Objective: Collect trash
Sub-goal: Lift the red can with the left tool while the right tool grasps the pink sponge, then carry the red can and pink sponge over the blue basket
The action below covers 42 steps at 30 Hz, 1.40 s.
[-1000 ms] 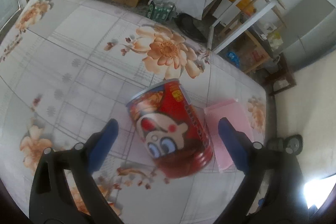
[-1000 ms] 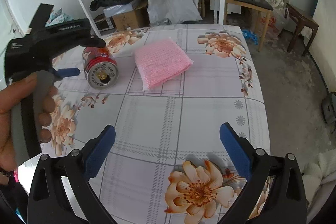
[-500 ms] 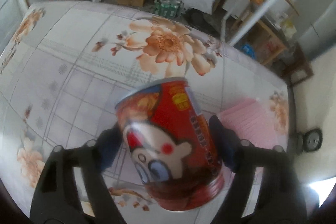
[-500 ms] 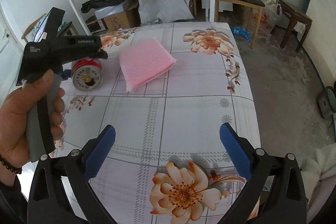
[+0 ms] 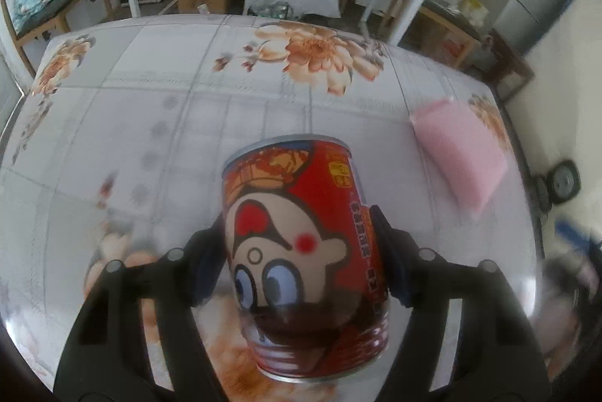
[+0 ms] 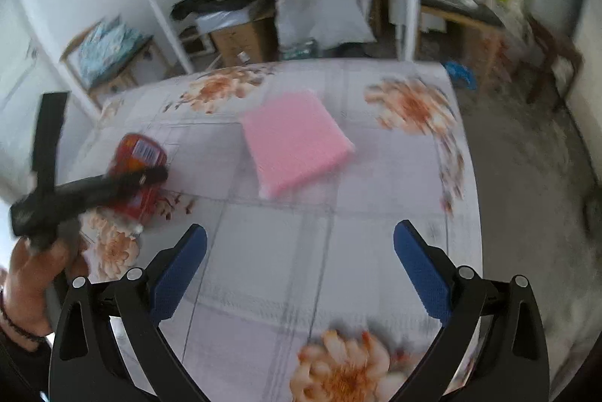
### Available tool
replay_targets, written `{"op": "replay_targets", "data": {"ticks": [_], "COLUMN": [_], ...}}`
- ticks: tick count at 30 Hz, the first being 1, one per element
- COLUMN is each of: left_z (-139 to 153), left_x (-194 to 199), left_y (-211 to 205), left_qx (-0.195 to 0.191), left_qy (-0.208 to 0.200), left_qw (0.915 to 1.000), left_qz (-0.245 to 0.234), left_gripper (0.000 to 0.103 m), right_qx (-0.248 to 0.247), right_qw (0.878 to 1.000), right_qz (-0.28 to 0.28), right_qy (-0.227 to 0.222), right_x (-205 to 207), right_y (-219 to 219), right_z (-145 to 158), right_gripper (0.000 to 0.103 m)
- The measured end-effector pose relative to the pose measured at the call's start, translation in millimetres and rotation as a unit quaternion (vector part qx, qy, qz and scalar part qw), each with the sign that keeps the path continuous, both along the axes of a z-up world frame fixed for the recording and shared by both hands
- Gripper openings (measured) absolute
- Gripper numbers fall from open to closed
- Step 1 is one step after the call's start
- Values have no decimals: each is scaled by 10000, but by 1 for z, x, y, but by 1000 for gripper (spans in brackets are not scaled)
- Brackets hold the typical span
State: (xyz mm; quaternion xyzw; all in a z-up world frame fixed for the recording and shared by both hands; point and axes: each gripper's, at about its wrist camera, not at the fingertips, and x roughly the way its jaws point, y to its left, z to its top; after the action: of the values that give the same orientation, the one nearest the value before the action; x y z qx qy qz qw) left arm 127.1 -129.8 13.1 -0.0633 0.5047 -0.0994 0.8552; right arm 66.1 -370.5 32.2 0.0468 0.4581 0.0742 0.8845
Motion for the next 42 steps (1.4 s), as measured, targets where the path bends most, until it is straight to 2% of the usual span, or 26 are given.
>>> {"op": "replay_targets", "data": {"ticks": [4,6,8,11,16,20,22,28,30,32,34,40,42], "left_z": [0,-2,-4,-6,-8,-9,-9,-9,-9,-9,-9,-9,-8], "left_x": [-15,-16,-16,-17,-17,-16,-16,-18,-18,-19,-18,-20,-23], "left_y": [13,19,25,23,29,31,32,34,35,35,35,38,39], "left_qx": [-154,-317,-546,-586,-786,-886,-909,-934,-956,-950,-959,-1035,-1024], "left_qy": [-81,-90,-87,-140,-155,-140,-138,-127,-123,-124,-122,-121,-101], "left_qw": [9997,9992,9982,9978,9962,9952,9950,9947,9945,9945,9945,9937,9937], "left_qz": [-198,-225,-233,-287,-346,-390,-400,-409,-410,-419,-408,-416,-441], "left_gripper": [66,66,66,66,66,66,66,66,66,66,66,65,65], "right_qx": [-600,-693,-787,-731,-1078,-1281,-1206,-779,-764,-740,-733,-470,-529], "right_qw": [9959,9928,9914,9890,9824,9793,9791,9866,9875,9881,9881,9919,9928], "right_qz": [650,909,963,1175,1258,1211,1177,1036,1023,1062,1081,1014,955], "right_qy": [192,366,403,522,856,996,1142,986,926,832,811,610,483], "right_x": [50,76,90,108,128,135,136,136,135,131,128,113,101], "right_y": [26,34,37,45,58,61,59,47,46,47,47,45,48], "right_z": [-2,-6,-7,-9,-30,-44,-54,-55,-54,-52,-49,-46,-43], "right_gripper": [97,97,97,97,97,97,97,97,93,82,78,74,74]}}
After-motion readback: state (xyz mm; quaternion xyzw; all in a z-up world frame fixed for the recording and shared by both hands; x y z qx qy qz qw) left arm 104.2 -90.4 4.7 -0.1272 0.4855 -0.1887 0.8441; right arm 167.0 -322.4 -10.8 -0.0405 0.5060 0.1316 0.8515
